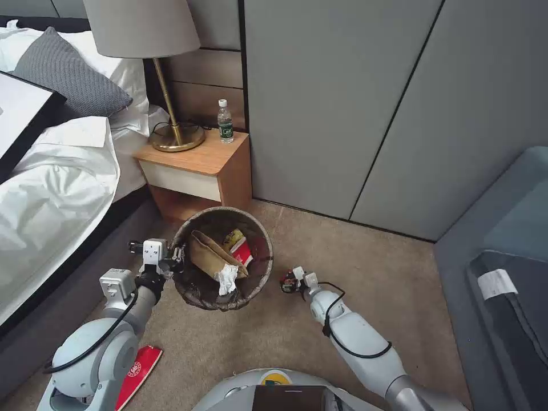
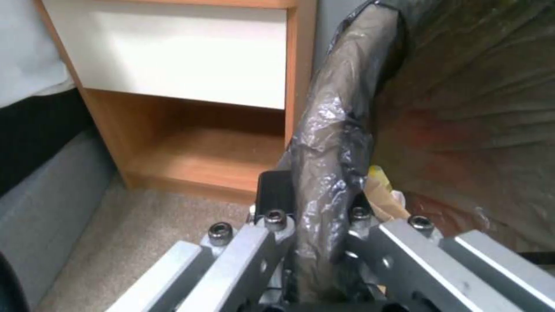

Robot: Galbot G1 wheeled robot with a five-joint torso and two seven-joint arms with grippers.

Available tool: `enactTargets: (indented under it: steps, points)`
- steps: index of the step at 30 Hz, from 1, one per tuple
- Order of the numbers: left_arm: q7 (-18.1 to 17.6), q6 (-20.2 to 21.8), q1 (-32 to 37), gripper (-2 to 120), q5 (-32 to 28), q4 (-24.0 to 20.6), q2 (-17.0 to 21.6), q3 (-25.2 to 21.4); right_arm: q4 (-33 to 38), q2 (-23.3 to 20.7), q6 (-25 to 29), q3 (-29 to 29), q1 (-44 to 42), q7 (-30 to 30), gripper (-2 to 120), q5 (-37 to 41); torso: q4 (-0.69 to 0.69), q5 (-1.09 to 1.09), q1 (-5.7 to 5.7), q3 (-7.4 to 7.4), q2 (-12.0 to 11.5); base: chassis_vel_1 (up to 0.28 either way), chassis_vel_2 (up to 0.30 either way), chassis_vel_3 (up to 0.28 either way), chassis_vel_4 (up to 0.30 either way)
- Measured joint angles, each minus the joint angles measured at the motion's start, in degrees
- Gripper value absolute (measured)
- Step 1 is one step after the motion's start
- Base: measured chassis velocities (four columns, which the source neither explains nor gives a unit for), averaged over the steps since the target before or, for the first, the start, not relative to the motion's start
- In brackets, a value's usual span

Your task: Pick up the trash bin, then pick up the garbage from the floor and place it into the trash bin.

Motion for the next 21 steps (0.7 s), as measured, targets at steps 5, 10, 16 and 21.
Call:
enactTargets:
  steps: [5, 10, 16, 21]
  points:
    - [0.0, 0.0, -0.1, 2, 0.0, 0.1, 0.0, 0.1, -0.8, 0.3, 0.1, 0.1, 0.5, -0.1, 100, -0.1, 0.01, 0.0, 0.0, 0.0, 0.0, 0.0, 0.0, 0.0, 0.0]
    - [0.0, -0.1, -0.2, 2, 0.0, 0.2, 0.1, 0.1, -1.7, 0.6, 0.2, 0.3, 0.8, -0.4, 97, -0.5, 0.0, 0.0, 0.0, 0.0, 0.0, 0.0, 0.0, 0.0, 0.0]
    - [0.0, -0.1, -0.4, 2, 0.0, 0.4, 0.1, 0.2, -2.2, 1.0, 0.6, 0.4, 0.8, -0.5, 87, -0.8, 0.0, -0.01, 0.0, -0.01, 0.0, 0.0, 0.0, 0.0, 0.0]
    - [0.1, -0.1, -0.5, 2, 0.0, 0.6, 0.1, 0.2, -1.9, 1.0, 0.8, 0.4, 0.5, -0.6, 71, -1.0, 0.0, -0.01, 0.0, -0.01, 0.0, 0.0, 0.0, 0.0, 0.0]
